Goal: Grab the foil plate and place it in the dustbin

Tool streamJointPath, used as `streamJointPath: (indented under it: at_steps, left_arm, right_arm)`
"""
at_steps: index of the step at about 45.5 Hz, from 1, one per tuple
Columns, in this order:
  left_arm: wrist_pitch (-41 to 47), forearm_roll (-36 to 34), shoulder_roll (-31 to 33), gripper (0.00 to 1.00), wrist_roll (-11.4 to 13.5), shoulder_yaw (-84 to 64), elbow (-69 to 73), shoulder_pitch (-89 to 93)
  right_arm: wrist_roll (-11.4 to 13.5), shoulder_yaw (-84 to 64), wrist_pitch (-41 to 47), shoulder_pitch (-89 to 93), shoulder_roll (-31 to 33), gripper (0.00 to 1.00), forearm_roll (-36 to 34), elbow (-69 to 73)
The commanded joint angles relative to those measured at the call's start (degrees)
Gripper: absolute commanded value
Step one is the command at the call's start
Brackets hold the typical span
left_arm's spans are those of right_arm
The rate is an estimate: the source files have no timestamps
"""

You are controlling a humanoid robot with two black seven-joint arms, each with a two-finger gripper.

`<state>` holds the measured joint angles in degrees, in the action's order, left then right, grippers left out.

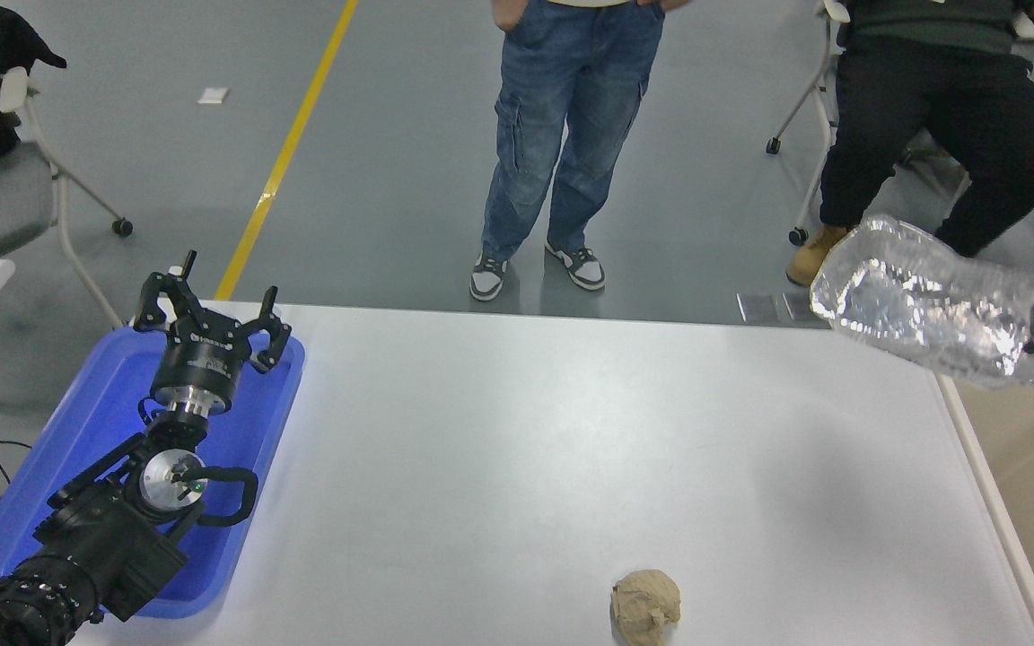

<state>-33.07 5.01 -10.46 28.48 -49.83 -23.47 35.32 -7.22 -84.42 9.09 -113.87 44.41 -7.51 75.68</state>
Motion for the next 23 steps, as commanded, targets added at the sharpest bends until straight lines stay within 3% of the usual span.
streamJointPath:
  at_steps: [1,23]
  left_arm:
    - [0.0,0.0,0.0,1.0,0.0,0.0,0.0,0.0]
    - [0.0,0.1,0.0,1.0,0.0,0.0,0.0,-0.1]
  right_arm:
    - [0.0,-7.9,8.2,-11.6,0.1,0.0,1.7,0.2]
    - [0.0,-10.8,11.5,-17.6,-0.1,0.0,5.3,-0.2]
